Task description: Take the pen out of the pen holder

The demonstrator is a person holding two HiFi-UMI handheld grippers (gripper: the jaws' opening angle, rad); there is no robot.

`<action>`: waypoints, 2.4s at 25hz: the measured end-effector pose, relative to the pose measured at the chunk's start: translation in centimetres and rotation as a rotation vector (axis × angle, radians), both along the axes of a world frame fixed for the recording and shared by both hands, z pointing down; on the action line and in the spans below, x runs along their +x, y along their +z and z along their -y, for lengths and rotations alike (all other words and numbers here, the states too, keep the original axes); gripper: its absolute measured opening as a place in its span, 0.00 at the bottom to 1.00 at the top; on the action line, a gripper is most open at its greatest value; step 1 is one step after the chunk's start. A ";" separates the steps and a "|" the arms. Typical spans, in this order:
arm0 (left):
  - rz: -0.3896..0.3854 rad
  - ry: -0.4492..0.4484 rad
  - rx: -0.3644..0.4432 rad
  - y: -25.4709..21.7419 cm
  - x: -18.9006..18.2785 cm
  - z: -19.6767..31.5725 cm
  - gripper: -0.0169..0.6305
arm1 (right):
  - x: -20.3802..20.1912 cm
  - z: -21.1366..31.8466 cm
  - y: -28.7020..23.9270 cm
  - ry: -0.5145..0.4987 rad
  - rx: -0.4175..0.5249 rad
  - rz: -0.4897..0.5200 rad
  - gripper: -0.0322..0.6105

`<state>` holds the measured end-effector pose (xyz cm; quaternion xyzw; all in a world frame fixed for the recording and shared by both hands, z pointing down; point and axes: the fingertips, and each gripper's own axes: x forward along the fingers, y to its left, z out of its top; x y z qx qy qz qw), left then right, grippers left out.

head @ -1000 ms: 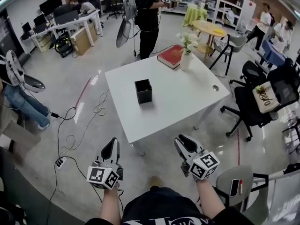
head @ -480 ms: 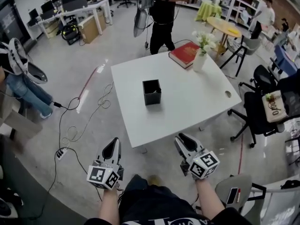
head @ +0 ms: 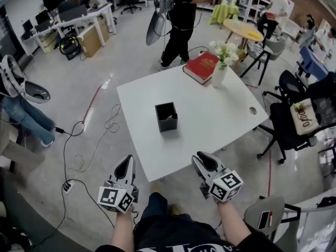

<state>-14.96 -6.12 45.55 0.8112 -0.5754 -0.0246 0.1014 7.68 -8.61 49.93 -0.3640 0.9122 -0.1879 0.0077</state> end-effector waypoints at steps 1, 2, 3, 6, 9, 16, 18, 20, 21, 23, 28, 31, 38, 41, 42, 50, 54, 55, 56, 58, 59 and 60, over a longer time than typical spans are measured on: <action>0.000 0.014 0.004 -0.2 0.0 0.9 0.03 | -0.1 0.5 -0.1 0.007 0.001 -0.001 0.22; 0.000 0.028 0.008 -0.4 0.1 1.7 0.03 | -0.1 1.0 -0.3 0.016 0.002 -0.001 0.23; 0.000 0.041 0.010 -0.5 0.1 2.4 0.03 | -0.1 1.5 -0.4 0.025 0.003 0.000 0.23; -0.004 0.070 0.012 -0.7 -0.1 4.6 0.03 | -0.5 3.1 -0.5 0.050 0.003 -0.003 0.23; -0.005 0.096 0.007 -0.6 -0.4 6.6 0.03 | -1.0 4.4 -0.5 0.070 0.000 -0.003 0.23; -0.010 0.152 0.009 -0.6 -1.3 10.3 0.03 | -2.1 7.2 -0.3 0.116 -0.006 -0.014 0.23; -0.010 0.168 0.004 -0.4 -1.6 11.4 0.03 | -2.6 8.0 -0.2 0.127 -0.006 -0.016 0.23; -0.012 0.181 -0.003 -0.2 -1.9 12.2 0.03 | -3.1 8.6 -0.2 0.135 -0.009 -0.021 0.23; -0.015 0.185 -0.005 -0.1 -2.1 12.6 0.03 | -3.5 8.9 -0.1 0.137 -0.010 -0.026 0.24; -0.021 0.196 -0.005 0.0 -2.5 13.4 0.03 | -4.1 9.7 0.0 0.139 -0.010 -0.040 0.24; -0.039 0.226 -0.015 0.6 -3.4 15.3 0.03 | -5.0 11.9 -0.1 0.167 -0.004 -0.060 0.24; -0.055 0.227 -0.021 0.9 -4.1 16.1 0.03 | -6.0 13.2 -0.2 0.172 0.001 -0.066 0.24; -0.066 0.221 -0.060 2.3 -4.0 16.9 0.03 | -7.1 15.9 0.8 0.172 -0.012 -0.081 0.24; -0.074 0.205 -0.067 2.3 -3.8 17.3 0.03 | -7.2 16.8 1.4 0.156 -0.022 -0.096 0.24; -0.075 0.201 -0.070 2.4 -3.7 17.4 0.03 | -7.3 16.9 1.6 0.145 -0.022 -0.108 0.24; -0.085 0.170 -0.093 3.5 -3.0 18.2 0.03 | -8.1 17.9 2.0 0.069 0.022 -0.172 0.22; -0.084 0.155 -0.110 4.1 -3.0 17.7 0.03 | -8.6 18.0 1.8 0.039 0.058 -0.189 0.18; -0.083 0.150 -0.113 4.2 -3.0 17.6 0.03 | -8.6 18.1 1.8 0.037 0.062 -0.187 0.18; -0.082 0.145 -0.115 4.3 -3.0 17.6 0.03 | -8.5 18.3 1.7 0.037 0.064 -0.183 0.18; -0.082 0.135 -0.117 4.5 -3.1 17.7 0.03 | -8.5 18.7 1.6 0.035 0.068 -0.174 0.18; -0.082 0.129 -0.119 4.6 -3.2 17.6 0.03 | -8.6 18.8 1.6 0.032 0.070 -0.171 0.18; -0.082 0.123 -0.122 4.6 -3.4 17.6 0.03 | -8.8 18.8 1.6 0.026 0.071 -0.170 0.18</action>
